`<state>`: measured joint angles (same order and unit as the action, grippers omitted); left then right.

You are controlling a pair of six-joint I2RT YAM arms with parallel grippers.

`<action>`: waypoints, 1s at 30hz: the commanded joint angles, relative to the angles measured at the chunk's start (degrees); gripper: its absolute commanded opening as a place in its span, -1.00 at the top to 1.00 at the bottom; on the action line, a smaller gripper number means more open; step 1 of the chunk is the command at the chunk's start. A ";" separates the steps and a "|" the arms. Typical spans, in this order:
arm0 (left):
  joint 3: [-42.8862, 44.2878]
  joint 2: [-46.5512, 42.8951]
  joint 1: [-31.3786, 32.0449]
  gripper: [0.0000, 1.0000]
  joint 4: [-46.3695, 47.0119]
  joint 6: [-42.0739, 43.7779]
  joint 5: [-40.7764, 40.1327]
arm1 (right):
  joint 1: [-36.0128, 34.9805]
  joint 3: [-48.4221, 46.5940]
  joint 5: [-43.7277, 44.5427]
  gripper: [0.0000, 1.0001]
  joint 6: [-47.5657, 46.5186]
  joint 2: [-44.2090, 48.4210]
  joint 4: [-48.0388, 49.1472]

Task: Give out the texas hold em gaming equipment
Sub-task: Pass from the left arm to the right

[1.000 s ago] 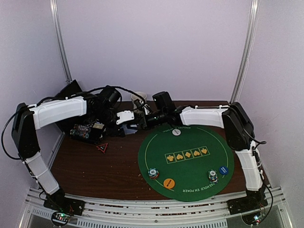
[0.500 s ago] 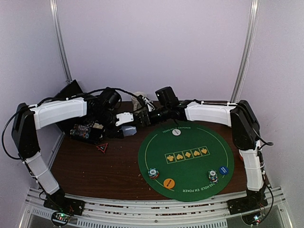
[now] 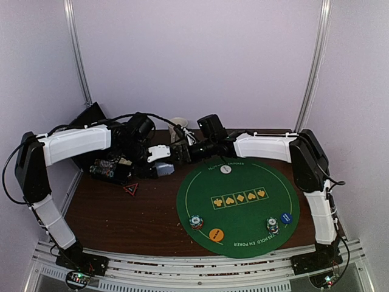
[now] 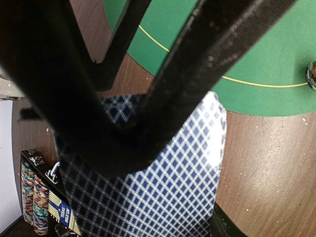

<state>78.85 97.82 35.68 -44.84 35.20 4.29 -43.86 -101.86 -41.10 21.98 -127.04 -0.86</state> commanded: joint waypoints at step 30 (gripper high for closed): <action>-3.22 -5.15 -0.61 -0.69 13.59 -0.92 -2.41 | -0.63 6.02 -15.02 1.00 23.05 -3.03 25.20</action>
<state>77.56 95.00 35.40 -39.35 34.61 4.84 -44.18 -96.53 -53.93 44.23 -130.74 23.73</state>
